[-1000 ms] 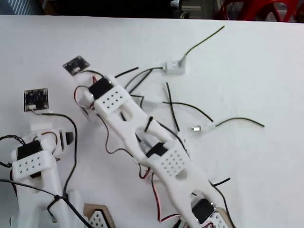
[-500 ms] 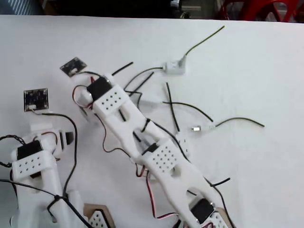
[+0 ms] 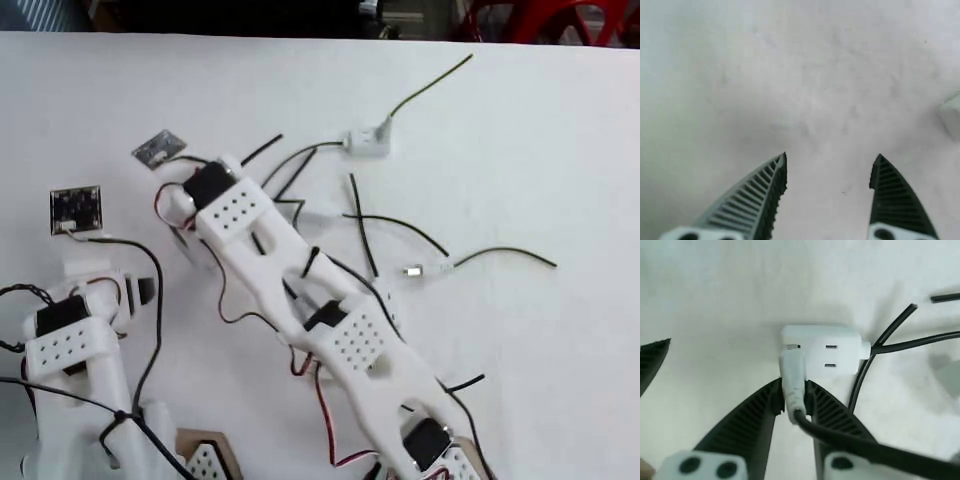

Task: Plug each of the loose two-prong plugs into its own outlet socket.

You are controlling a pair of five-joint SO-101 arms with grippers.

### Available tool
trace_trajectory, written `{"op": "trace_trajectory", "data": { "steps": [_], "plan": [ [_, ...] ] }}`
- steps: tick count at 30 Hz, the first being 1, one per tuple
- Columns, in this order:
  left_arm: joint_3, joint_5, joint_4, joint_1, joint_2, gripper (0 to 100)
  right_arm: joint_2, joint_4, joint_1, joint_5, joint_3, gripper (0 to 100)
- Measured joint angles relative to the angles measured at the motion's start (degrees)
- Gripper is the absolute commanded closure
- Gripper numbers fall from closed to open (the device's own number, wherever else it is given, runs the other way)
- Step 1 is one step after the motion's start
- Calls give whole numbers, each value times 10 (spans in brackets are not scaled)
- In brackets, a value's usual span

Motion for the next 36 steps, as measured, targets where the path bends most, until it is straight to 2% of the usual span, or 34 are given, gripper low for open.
{"op": "trace_trajectory", "data": {
  "steps": [15, 28, 33, 36],
  "plan": [
    [0, 0, 0, 0, 0, 729, -114, 2, 18, 9, 95, 983],
    [0, 0, 0, 0, 0, 729, -120, -3, 33, 207, 117, 981],
    [0, 0, 0, 0, 0, 729, -118, -29, 28, 222, 117, 981],
    [0, 0, -11, 0, 0, 729, -118, -31, 20, 204, 117, 981]
  ]
}}
